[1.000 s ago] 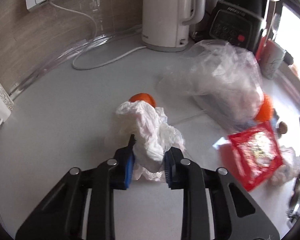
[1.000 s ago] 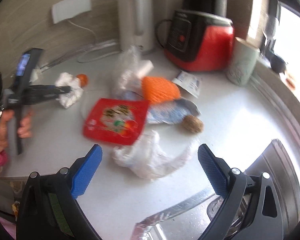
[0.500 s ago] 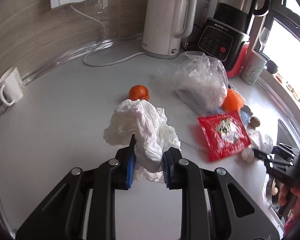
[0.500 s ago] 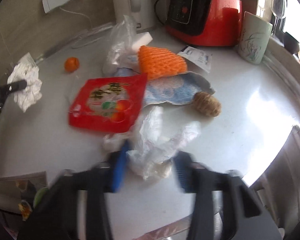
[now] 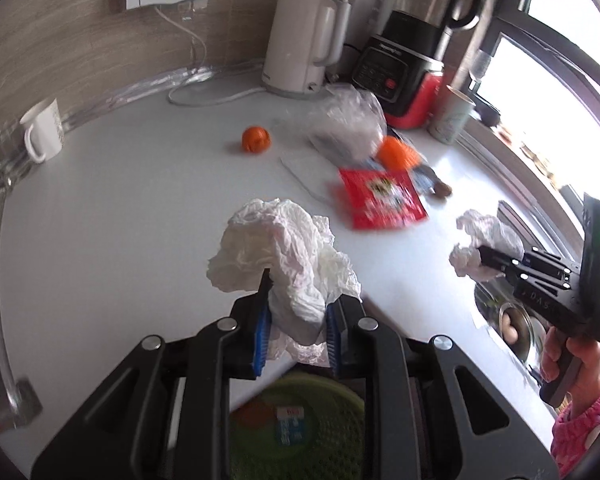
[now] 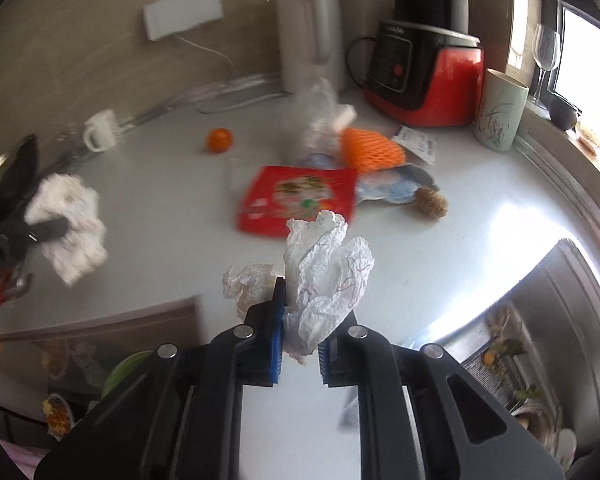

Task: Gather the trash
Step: 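Lower both tissues over the green basket and open both tools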

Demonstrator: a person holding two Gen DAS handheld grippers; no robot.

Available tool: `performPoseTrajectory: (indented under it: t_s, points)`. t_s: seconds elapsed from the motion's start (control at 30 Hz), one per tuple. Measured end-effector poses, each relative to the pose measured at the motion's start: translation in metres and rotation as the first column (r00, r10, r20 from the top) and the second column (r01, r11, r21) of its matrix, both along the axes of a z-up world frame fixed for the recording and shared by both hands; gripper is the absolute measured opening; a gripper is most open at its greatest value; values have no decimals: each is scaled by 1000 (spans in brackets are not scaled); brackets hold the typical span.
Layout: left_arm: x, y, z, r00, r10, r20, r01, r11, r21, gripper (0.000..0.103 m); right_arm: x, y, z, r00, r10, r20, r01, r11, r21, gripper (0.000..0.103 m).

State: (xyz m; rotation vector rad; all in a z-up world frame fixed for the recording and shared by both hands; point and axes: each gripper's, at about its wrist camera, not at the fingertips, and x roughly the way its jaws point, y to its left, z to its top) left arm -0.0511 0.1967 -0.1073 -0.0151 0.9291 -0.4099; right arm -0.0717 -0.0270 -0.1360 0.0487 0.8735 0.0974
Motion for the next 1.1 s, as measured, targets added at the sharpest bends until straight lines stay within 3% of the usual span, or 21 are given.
performPoseTrajectory:
  t_s: [0.33, 0.73, 0.83, 0.9, 1.1]
  points:
    - [-77, 13, -34, 995, -77, -57, 80, 995, 57, 23, -86, 69, 0, 997, 79, -8, -78, 997, 25, 15]
    - [-113, 1, -94, 979, -162, -122, 174, 980, 94, 23, -125, 102, -11, 995, 97, -36, -96, 995, 22, 15]
    - [-115, -4, -109, 974, -169, -149, 187, 975, 116, 31, -129, 103, -10, 995, 89, -37, -89, 996, 13, 15]
    - [-116, -7, -116, 971, -178, -160, 199, 972, 123, 43, -131, 102, -10, 996, 81, -39, -81, 997, 11, 15]
    - [-113, -11, -123, 965, -195, -174, 219, 966, 137, 58, -134, 100, -12, 997, 50, -56, -50, 999, 7, 16]
